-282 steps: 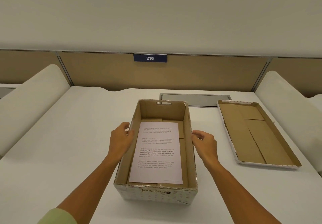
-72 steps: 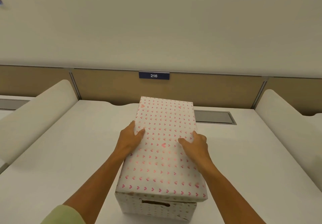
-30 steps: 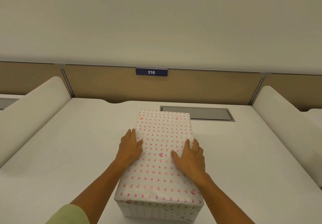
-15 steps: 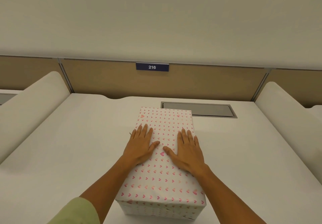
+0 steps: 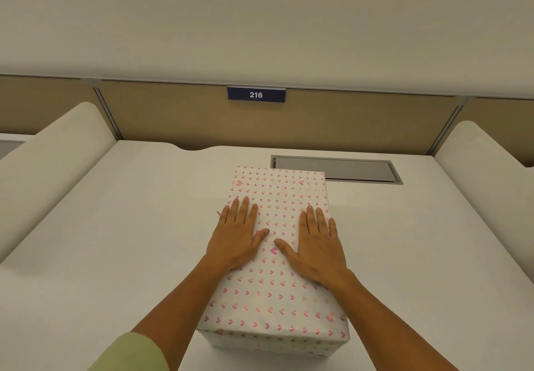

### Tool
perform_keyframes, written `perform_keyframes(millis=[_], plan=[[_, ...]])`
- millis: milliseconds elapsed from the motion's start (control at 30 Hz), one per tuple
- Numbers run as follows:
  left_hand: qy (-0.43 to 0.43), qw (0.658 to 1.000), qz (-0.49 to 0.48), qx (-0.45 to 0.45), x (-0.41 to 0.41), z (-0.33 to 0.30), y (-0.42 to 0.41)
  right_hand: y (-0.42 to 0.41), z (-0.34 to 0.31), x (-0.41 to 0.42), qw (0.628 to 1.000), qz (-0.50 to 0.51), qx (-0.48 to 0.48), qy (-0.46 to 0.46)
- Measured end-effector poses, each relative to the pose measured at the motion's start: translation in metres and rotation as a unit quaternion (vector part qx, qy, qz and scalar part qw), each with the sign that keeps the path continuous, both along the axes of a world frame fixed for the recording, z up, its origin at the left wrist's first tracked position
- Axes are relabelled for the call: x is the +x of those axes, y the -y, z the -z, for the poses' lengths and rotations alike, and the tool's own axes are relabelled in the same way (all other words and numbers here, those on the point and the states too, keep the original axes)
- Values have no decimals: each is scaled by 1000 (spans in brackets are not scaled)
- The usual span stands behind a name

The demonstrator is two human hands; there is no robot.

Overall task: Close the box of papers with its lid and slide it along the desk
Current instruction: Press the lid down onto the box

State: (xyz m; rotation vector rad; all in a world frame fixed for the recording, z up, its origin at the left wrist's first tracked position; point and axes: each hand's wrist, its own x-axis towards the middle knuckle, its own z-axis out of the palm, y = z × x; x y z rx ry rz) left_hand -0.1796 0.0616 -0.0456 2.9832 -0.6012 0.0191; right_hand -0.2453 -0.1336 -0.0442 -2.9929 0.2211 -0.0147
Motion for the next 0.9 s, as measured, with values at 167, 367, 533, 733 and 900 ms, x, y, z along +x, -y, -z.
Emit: perform_keyframes(millis=[167,367,533,733,900], plan=[[-1,1000,2,-3,-1,0,1,-1,-3,-1,1000,-2,-8,-5],[-17,998,-22,-59,1,-5,-3,0,-10,-4,1000,2,19,0],[-71,974,-65,-206,5,-13,-10,7,-22,-7,990,31,138,22],[-157,929,-64,-329,3,-18,-31,22,-26,-25,925,108,362,43],[-258,824,-147,-482,-23,-10,-52,35,-15,-52,717,219,662,-1]])
